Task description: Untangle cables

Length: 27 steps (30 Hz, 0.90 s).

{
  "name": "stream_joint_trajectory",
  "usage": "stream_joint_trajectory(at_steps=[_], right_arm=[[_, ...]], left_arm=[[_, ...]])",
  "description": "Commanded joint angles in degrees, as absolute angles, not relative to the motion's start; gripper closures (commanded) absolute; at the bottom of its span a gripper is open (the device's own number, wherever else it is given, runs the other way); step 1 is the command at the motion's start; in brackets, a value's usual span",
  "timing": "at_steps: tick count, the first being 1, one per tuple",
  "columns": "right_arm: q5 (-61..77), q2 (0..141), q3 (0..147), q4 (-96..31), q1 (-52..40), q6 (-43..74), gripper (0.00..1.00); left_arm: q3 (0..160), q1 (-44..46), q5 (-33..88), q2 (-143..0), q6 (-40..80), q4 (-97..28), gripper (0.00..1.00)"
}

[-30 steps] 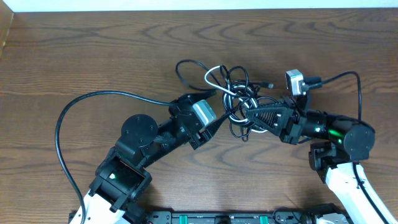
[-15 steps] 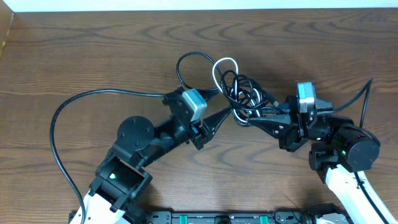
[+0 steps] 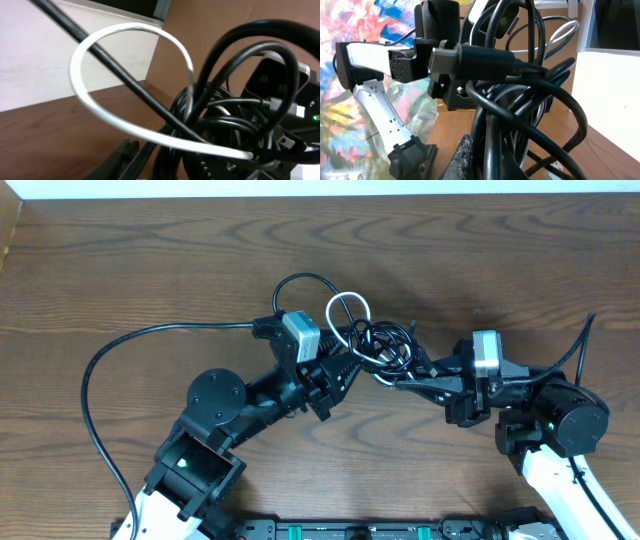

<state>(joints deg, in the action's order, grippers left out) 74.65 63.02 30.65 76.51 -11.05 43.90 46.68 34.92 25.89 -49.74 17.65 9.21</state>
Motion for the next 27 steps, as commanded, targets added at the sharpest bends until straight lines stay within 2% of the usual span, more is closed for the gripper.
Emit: stream_joint_trajectory(at_steps=[1, 17, 20, 21, 27], right_arm=[[74.91, 62.52, 31.38, 77.19, -11.44, 41.21, 0.99], [68.93, 62.52, 31.38, 77.10, -11.40, 33.08, 0.99], [68.93, 62.52, 31.38, 76.93, -10.68, 33.10, 0.99], [68.90, 62.52, 31.40, 76.95, -10.48, 33.12, 0.99], [68.97, 62.52, 31.38, 76.93, -10.15, 33.36, 0.99]], left_arm=[[47.11, 34.70, 25.12, -49.74, 18.57, 9.30, 0.68], [47.11, 34.70, 32.45, -49.74, 18.55, 9.26, 0.67], [47.11, 34.70, 32.42, -49.74, 18.55, 9.26, 0.88], [47.11, 34.70, 32.40, -49.74, 18.52, 9.26, 0.92], [47.11, 34.70, 32.38, -49.74, 17.67, 9.26, 0.92]])
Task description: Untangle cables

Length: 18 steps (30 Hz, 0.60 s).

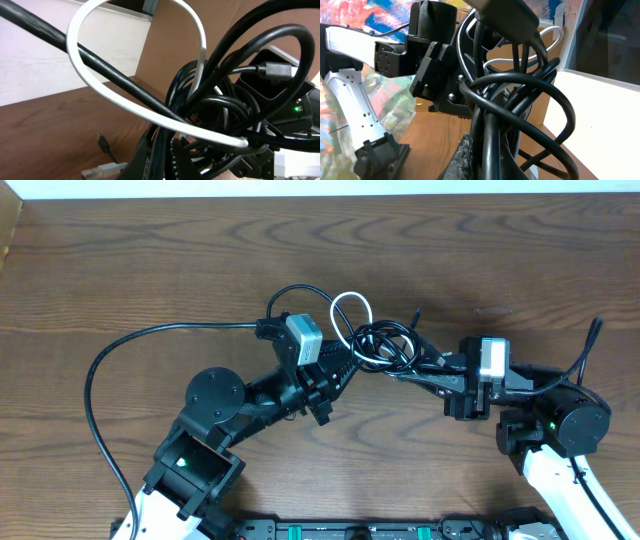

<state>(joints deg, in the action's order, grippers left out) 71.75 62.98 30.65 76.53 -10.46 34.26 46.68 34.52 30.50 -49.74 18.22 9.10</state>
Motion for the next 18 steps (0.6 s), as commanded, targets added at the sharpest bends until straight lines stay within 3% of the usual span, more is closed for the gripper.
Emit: stream_joint_trajectory(at_steps=[1, 9, 18], right_arm=[[69.01, 62.52, 31.38, 76.93, -10.15, 33.36, 0.99], [69.36, 62.52, 31.38, 76.40, -10.15, 33.39, 0.99], [69.34, 62.52, 31.38, 72.71, -8.12, 33.39, 0.99]], left_arm=[[47.11, 34.70, 32.36, -49.74, 17.41, 9.26, 0.92], [47.11, 34.68, 31.99, -49.71, 8.51, 7.38, 0.93], [47.11, 34.70, 20.05, -49.69, -1.39, -3.16, 0.93]])
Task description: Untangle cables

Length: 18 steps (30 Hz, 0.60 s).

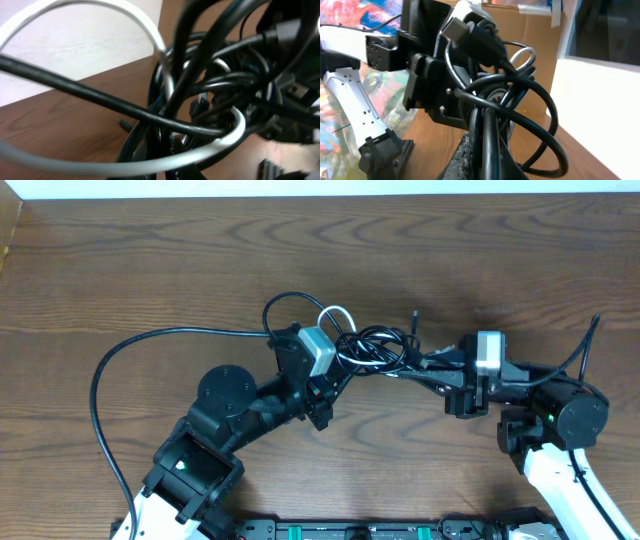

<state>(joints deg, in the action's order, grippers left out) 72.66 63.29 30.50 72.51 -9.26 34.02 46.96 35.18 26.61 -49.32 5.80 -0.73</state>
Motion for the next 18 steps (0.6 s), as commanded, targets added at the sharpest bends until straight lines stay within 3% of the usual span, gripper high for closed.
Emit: stream_joint_trajectory(at_steps=[1, 7, 18], right_arm=[[69.34, 62.52, 31.38, 72.16, -7.81, 33.39, 0.99], [69.36, 62.52, 31.38, 70.87, -7.46, 33.36, 0.99], [69.38, 62.52, 31.38, 68.95, -5.56, 33.58, 0.99]], left_arm=[[47.11, 34.70, 19.77, -49.69, -2.00, -3.27, 0.93], [47.13, 34.70, 19.31, -49.65, -5.82, -3.33, 0.93], [47.13, 34.70, 2.85, -49.12, -9.41, -10.15, 0.93]])
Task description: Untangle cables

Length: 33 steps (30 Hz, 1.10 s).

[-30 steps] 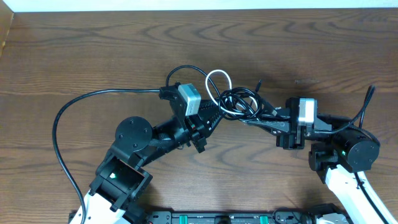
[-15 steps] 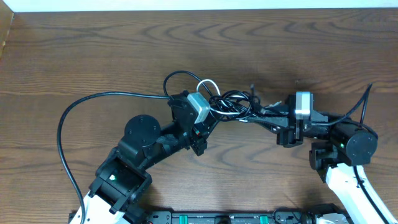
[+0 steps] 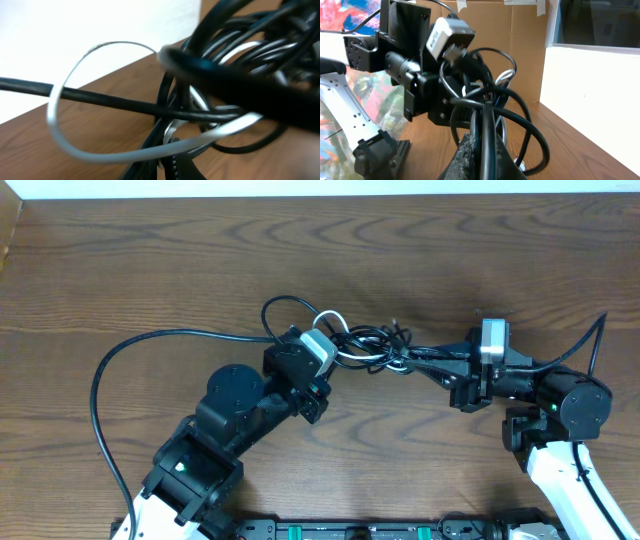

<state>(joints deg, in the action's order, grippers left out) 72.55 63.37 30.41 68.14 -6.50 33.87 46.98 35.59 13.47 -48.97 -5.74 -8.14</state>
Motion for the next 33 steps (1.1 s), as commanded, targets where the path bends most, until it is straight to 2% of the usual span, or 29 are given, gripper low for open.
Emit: stream_joint_trajectory(at_steps=[1, 8, 17, 18, 22, 23, 24, 25, 27, 33], right_arm=[[69.38, 62.52, 31.38, 68.95, -5.56, 33.58, 0.99], [69.41, 62.52, 31.38, 68.86, -5.54, 33.58, 0.99], [69.34, 62.54, 31.38, 65.32, -5.54, 33.06, 0.98], [69.34, 62.54, 31.38, 64.53, -5.54, 33.04, 0.93], [69.34, 62.54, 31.38, 61.08, -5.54, 32.01, 0.53], [69.34, 62.54, 31.38, 60.23, -5.54, 32.01, 0.28], [69.36, 62.54, 31.38, 59.86, -5.54, 32.01, 0.14], [69.34, 62.54, 31.38, 59.24, -5.54, 31.94, 0.06], [69.36, 62.54, 31.38, 58.50, -5.56, 31.16, 0.01], [69.36, 62.54, 31.38, 55.59, -5.58, 29.89, 0.01]], left_arm=[[47.11, 34.70, 1.67, -49.12, -9.41, -10.48, 0.92], [47.13, 34.70, -7.38, -49.12, -9.43, -10.70, 0.93], [47.13, 34.74, -6.57, -48.84, -2.46, -8.64, 0.93], [47.13, 34.74, -5.87, -48.73, -1.04, -7.81, 0.93], [47.13, 34.74, 1.45, -48.14, -0.05, -4.56, 0.92], [47.13, 34.74, 3.64, -48.01, -0.03, -3.64, 0.93], [47.13, 34.74, 5.23, -47.94, 0.03, -2.96, 0.93], [47.13, 34.74, 6.46, -47.90, 0.38, -2.37, 0.92], [47.13, 34.74, 7.55, -47.83, 1.43, -1.39, 0.93], [47.13, 34.74, 7.57, -47.86, 6.66, 1.06, 0.93]])
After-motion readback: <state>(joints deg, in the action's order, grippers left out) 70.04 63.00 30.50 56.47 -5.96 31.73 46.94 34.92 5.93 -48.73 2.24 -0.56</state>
